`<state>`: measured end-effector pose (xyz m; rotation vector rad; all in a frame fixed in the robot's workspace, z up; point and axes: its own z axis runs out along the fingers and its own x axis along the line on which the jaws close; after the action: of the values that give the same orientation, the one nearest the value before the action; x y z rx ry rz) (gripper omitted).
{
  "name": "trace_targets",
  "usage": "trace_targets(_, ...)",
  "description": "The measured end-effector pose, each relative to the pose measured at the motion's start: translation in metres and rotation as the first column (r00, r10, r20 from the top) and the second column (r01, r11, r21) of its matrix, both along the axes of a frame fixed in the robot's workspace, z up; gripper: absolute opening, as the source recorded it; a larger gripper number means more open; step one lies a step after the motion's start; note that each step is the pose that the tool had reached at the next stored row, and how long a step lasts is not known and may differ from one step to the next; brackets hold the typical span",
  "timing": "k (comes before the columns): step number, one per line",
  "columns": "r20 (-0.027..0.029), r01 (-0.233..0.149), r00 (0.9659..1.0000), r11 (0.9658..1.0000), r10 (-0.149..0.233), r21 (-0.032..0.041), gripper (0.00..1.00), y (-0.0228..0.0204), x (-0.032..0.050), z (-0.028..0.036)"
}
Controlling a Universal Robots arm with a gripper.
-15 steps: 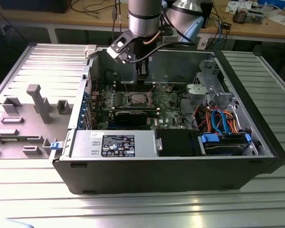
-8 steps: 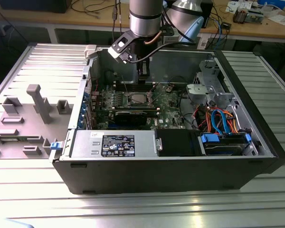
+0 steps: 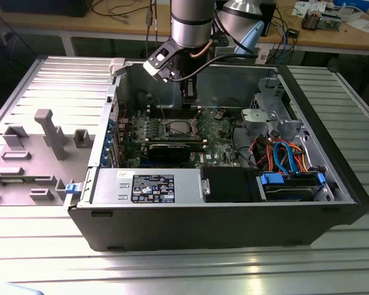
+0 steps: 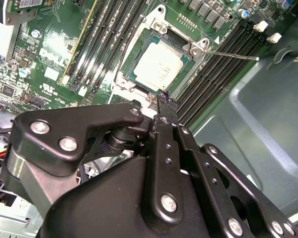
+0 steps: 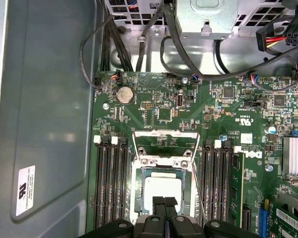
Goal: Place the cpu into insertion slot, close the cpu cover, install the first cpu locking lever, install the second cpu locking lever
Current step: 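Close the cpu cover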
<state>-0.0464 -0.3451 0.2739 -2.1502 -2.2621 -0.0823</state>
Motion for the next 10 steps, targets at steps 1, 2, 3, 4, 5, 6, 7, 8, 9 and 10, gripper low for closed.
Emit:
trace_targets(1,0.0000,0.000,1.0000,1.0000,0.000,0.0000,0.11,0.0000,0.0001,0.0000)
trace_targets(2,0.0000,0.000,1.0000,1.0000,0.000,0.0000,0.11,0.0000,0.0001,0.0000)
trace_targets(3,0.0000,0.000,1.0000,1.0000,0.000,0.0000,0.11,0.0000,0.0001,0.0000)
trace_targets(4,0.0000,0.000,1.0000,1.0000,0.000,0.0000,0.11,0.0000,0.0001,0.0000)
trace_targets(5,0.0000,0.000,1.0000,1.0000,0.000,0.0000,0.11,0.0000,0.0002,0.0000)
trace_targets(6,0.0000,0.000,1.0000,1.0000,0.000,-0.0001,0.11,0.0000,0.0007,0.0000)
trace_targets(7,0.0000,0.000,1.0000,1.0000,0.000,0.0000,0.11,0.0000,0.0015,0.0000)
trace_targets(8,0.0000,0.000,1.0000,1.0000,0.000,0.0000,0.11,0.0000,0.0021,0.0000)
trace_targets(9,0.0000,0.000,1.0000,1.0000,0.000,0.0000,0.11,0.0000,0.0029,0.0000)
trace_targets(10,0.0000,0.000,1.0000,1.0000,0.000,0.0000,0.11,0.0000,0.0037,0.0000)
